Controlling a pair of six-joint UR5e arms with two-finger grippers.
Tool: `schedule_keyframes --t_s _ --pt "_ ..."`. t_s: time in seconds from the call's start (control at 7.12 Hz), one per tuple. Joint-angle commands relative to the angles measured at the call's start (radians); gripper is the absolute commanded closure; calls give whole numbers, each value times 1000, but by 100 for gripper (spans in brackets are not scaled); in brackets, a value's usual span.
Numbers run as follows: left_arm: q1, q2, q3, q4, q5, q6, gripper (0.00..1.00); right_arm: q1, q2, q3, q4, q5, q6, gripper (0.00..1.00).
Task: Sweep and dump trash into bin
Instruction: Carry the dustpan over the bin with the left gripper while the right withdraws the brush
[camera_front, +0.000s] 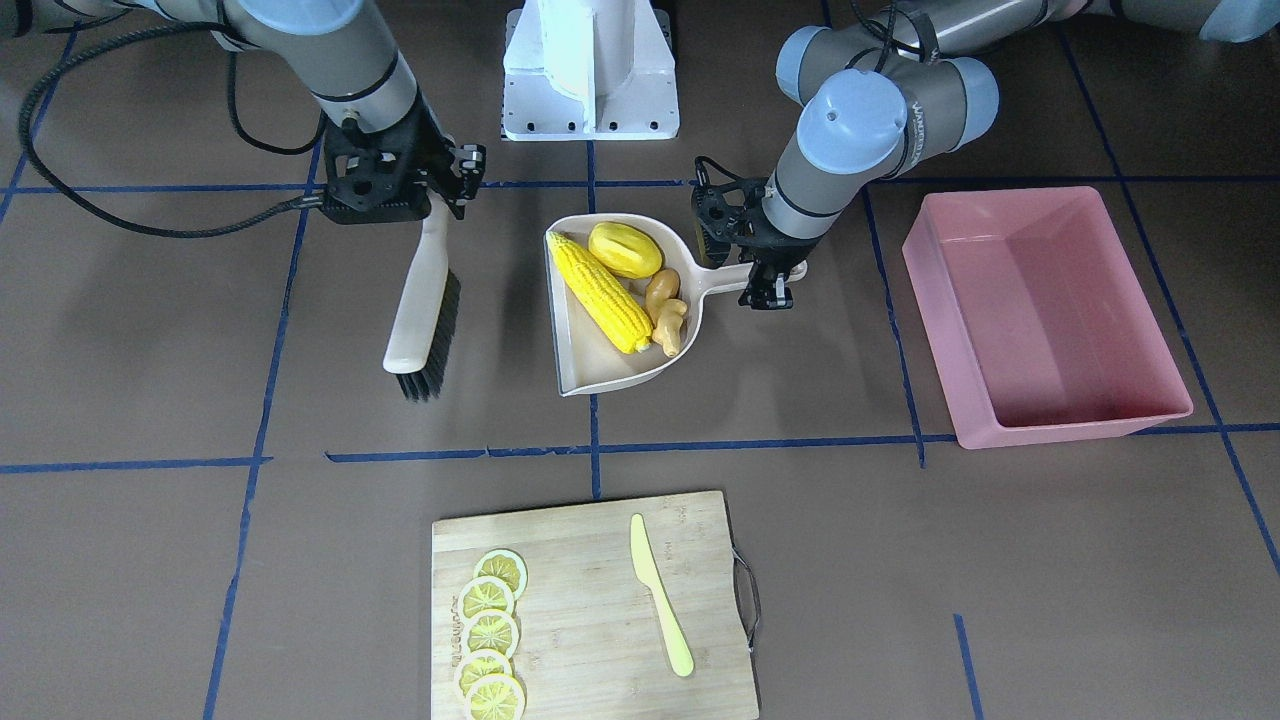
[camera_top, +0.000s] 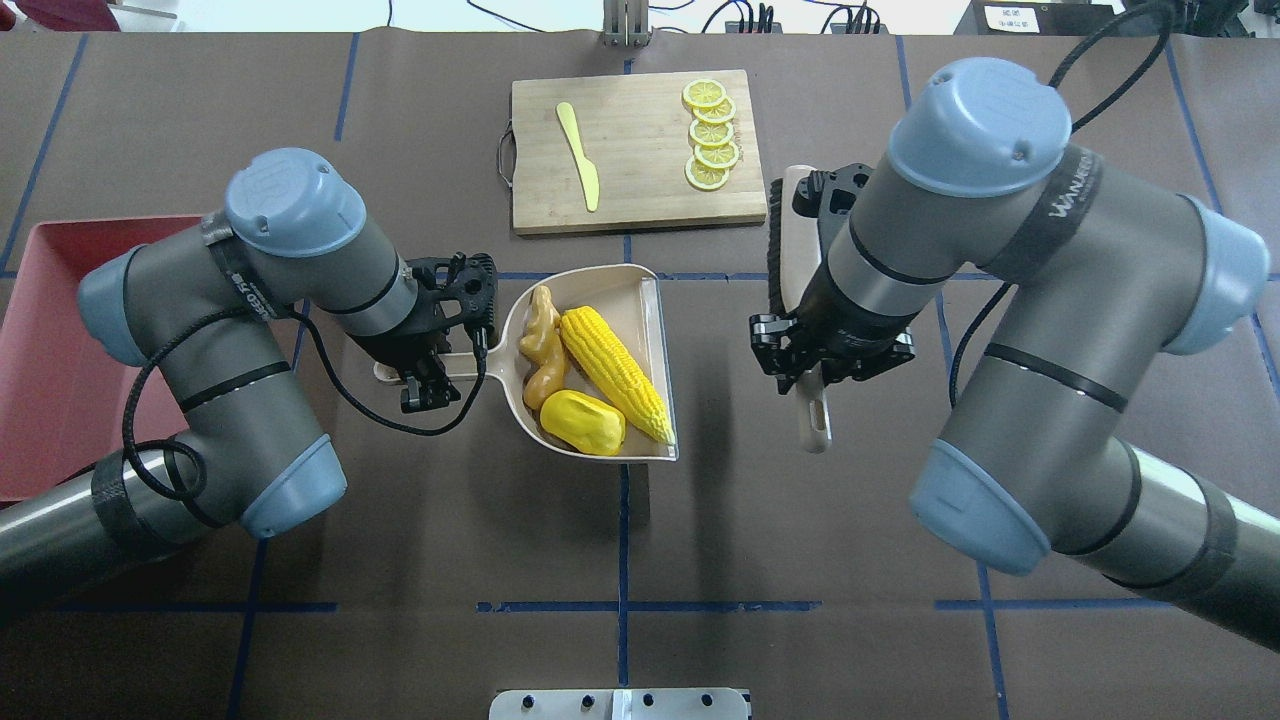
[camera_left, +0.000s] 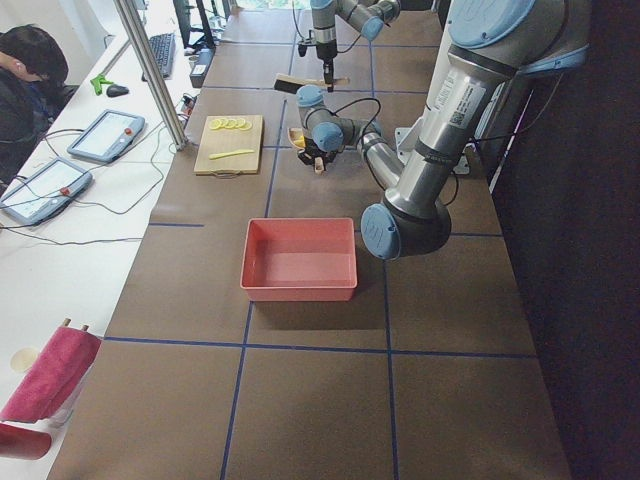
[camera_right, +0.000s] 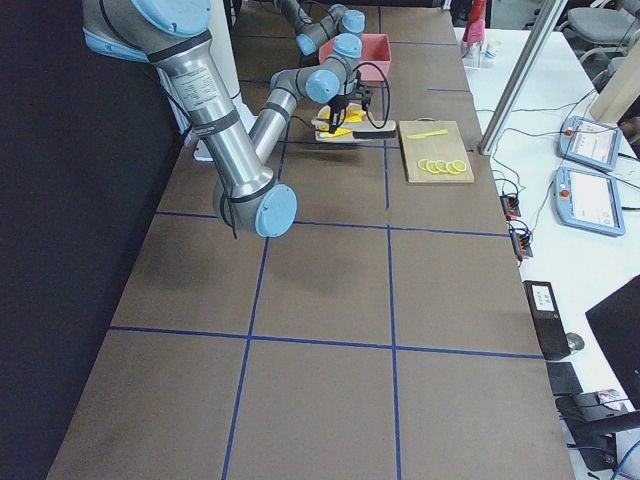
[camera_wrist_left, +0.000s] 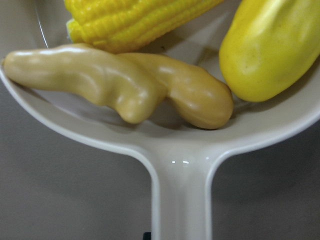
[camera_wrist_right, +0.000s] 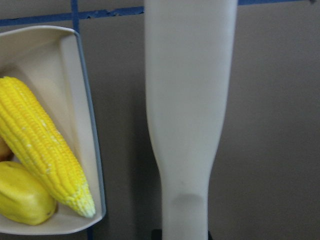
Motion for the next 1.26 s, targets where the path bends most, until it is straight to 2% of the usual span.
schedule_keyframes --t_s 0.0,0.28,0.56,0.84,1.12 --pt "-72 43 -33 6 -72 4 100 52 -45 158 -224 -3 -146 100" --pt "-144 74 -81 14 -73 9 100 63 -242 281 -218 -37 -233 100" --pt "-186 91 -183 143 -76 57 100 101 -385 323 -204 -54 -399 99" --pt "-247 150 -355 350 -66 163 100 115 -435 318 -164 -52 -423 99" --pt "-325 256 -456 408 -66 264 100 114 -436 311 -164 -54 -423 99"
